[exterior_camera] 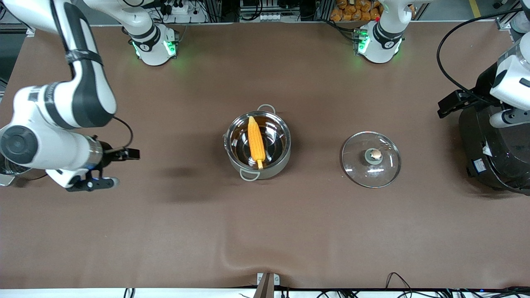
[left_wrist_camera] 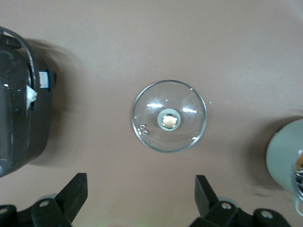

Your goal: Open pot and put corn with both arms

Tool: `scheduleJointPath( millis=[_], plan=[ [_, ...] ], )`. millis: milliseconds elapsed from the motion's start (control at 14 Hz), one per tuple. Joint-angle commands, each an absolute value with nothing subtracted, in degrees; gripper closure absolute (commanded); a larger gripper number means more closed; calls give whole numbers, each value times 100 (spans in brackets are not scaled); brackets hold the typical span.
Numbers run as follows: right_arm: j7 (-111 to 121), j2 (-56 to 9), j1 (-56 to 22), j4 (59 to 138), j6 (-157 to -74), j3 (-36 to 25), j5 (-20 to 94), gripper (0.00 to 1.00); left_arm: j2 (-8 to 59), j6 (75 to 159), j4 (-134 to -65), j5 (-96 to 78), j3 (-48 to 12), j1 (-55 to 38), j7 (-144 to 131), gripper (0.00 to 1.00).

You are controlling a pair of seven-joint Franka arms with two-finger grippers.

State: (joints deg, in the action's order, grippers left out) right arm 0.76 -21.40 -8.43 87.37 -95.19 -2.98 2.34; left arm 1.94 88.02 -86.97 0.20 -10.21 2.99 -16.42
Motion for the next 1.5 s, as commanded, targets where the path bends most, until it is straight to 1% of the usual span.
scheduleJointPath(
  millis=[0,214,429,571,857,1214,1429],
  plan=[
    [220,-1443,-695,9421,-9580,-193,237,0,-35,8596,-8763,-123,-1203,369,-1494,0],
    [394,-855,-405,9659,-9571,-176,237,0,-140,8429,-8868,-123,-1292,369,-1433,0],
    [536,-73,-159,9957,-9528,-185,229,0,-237,8429,-9061,-123,-1371,369,-1389,0],
    [457,262,-141,9888,-9143,-211,167,0,-229,8429,-9070,-97,-1362,387,-1258,0],
    [439,343,-141,9230,-8246,-290,167,0,-229,8429,-9088,-53,-1345,413,-1134,0],
    [431,360,-132,8939,-8130,-474,167,0,-237,8429,-9018,-61,-1301,422,-1090,0],
    [431,360,-106,8903,-8121,-571,167,0,-237,8429,-8974,-44,-1292,422,-1107,0]
  ],
)
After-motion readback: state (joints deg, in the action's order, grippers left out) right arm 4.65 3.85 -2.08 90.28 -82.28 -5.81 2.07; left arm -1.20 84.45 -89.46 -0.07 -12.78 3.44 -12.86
